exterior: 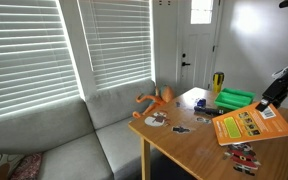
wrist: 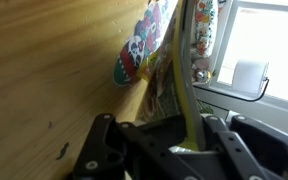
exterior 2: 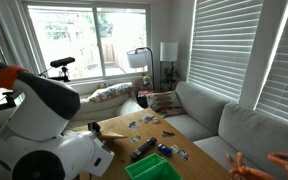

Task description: Turn the yellow book over

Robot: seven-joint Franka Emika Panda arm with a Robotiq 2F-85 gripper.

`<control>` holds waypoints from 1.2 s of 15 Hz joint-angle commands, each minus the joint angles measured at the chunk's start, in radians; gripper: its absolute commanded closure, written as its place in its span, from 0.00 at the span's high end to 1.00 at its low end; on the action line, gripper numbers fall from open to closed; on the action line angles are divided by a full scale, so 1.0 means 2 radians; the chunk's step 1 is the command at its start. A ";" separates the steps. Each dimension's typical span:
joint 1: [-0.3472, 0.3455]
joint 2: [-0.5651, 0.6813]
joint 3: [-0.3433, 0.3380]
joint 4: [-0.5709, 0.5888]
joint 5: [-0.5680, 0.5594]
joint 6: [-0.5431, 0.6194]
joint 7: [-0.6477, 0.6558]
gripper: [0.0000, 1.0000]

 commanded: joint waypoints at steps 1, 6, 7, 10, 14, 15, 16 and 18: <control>-0.026 0.007 0.010 0.001 0.021 -0.012 0.013 0.00; -0.042 0.002 0.006 0.003 0.064 -0.013 -0.010 0.00; -0.044 0.006 0.006 0.003 0.067 -0.019 -0.007 0.00; -0.053 0.011 0.009 0.003 0.070 -0.015 0.003 0.00; -0.054 0.020 0.016 0.002 0.062 -0.025 0.012 0.00; -0.051 0.026 0.020 0.002 0.061 -0.028 0.014 0.00; -0.048 0.031 0.025 0.002 0.060 -0.033 0.018 0.00; -0.044 0.038 0.042 0.001 0.055 -0.033 0.031 0.26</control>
